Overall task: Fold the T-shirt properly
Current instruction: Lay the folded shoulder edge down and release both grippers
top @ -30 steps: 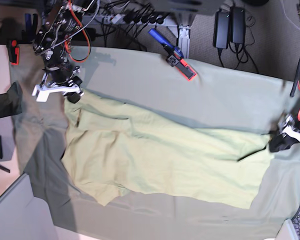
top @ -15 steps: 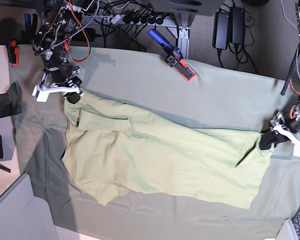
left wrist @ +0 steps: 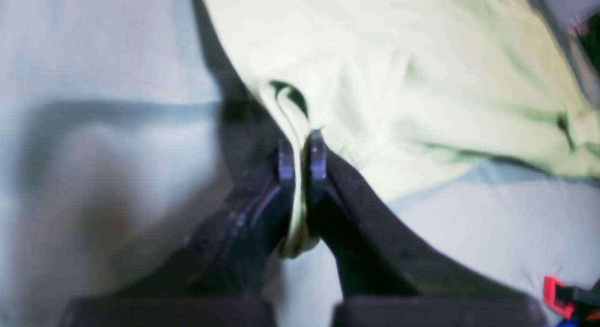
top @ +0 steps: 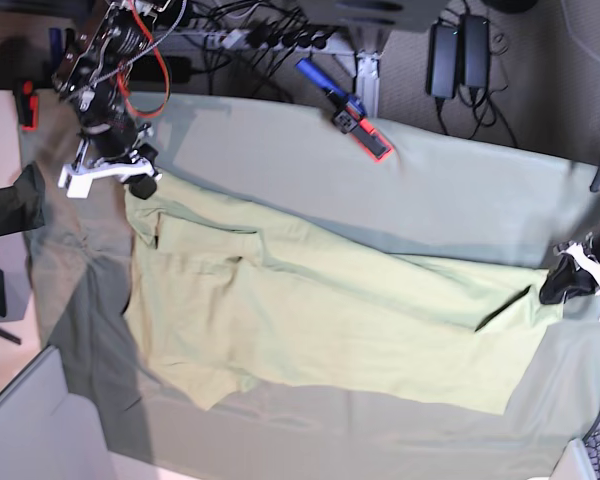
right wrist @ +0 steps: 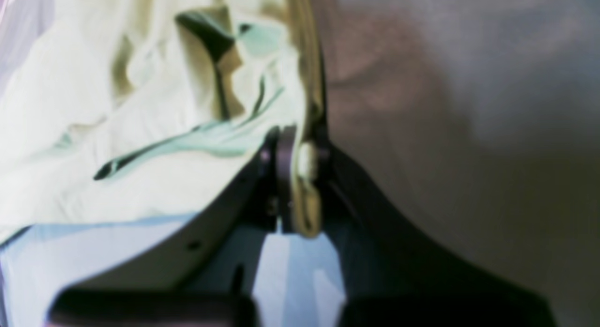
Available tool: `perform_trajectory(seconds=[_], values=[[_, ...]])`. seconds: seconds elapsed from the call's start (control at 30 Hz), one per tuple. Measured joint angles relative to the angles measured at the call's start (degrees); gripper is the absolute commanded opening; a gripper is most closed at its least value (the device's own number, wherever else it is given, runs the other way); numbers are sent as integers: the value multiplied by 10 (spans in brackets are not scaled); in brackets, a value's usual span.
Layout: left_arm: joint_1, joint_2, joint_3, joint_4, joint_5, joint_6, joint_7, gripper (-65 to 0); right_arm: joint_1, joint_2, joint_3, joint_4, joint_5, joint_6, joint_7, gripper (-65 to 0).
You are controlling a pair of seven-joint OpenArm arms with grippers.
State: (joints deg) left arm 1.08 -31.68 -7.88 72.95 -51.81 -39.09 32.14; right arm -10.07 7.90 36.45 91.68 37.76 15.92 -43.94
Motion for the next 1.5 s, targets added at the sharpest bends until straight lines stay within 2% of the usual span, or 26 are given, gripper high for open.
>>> perform_trajectory(seconds=[0.13, 0.33, 0.53, 0.9, 1.3, 1.33, 1.43, 1.5], values=[[30, -27, 1, 38, -32, 0, 16, -650, -25, 16, 0, 23, 17, 8, -9, -650], [70, -49, -1, 49, -56, -1, 32, -650, -83, 30, 0, 64, 28, 10, -16, -650], [111, -61, -41, 50, -133, -2, 86, -650, -137, 38, 13, 131, 45, 13, -18, -650], [195, -67, -61, 112, -149, -2, 96, -650, -173, 48, 32, 163, 46, 14, -22, -650], [205, -67, -61, 118, -151, -2, 94, -650, -193, 48, 32, 164, 31, 14, -17, -650], [205, -67, -61, 118, -151, -2, 94, -595, -193, 48, 32, 164, 31, 14, -17, -639], [205, -68, -61, 118, -146, -2, 94, -424, -193, 48, 32, 163, 7, 14, -13, -402], [205, -68, -61, 118, -117, -2, 88, -359, -193, 49, 32, 163, 0, 14, -10, -286]])
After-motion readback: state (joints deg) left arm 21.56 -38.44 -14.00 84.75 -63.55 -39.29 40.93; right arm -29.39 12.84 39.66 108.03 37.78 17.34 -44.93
